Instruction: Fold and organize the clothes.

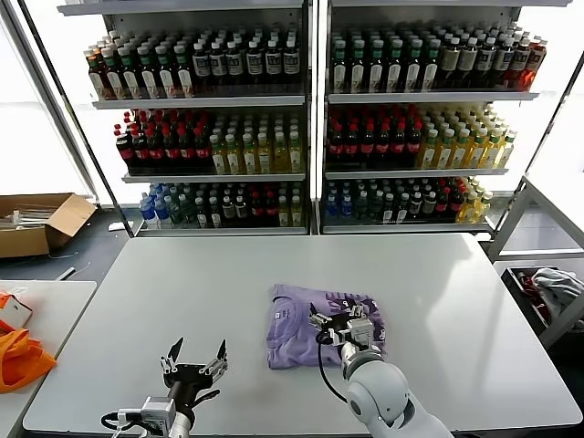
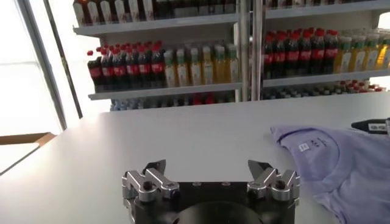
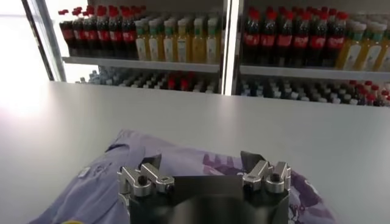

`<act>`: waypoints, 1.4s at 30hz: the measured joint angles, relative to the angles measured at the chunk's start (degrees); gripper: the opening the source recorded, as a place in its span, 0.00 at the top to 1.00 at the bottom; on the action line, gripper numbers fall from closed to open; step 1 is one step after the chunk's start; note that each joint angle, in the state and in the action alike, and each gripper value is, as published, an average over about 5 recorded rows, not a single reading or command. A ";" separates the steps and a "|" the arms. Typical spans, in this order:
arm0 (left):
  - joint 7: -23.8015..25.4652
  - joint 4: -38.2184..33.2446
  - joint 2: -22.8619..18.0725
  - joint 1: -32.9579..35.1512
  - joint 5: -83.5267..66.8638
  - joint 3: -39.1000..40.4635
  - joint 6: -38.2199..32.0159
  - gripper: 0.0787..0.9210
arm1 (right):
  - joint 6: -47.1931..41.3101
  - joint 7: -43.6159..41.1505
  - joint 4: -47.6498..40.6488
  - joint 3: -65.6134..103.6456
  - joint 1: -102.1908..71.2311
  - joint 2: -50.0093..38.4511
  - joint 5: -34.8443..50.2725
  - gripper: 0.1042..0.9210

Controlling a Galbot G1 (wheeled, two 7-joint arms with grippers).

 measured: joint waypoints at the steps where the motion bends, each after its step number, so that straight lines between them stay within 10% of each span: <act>1: 0.00 0.01 0.04 -0.01 -0.04 -0.07 0.02 0.12 | 0.07 -0.12 -0.88 -0.15 0.36 0.19 -0.14 0.12; 42: 0.29 -0.86 -0.26 0.70 -0.32 0.11 0.21 0.12 | 1.57 -2.25 -4.99 -4.67 2.90 4.53 -5.56 0.12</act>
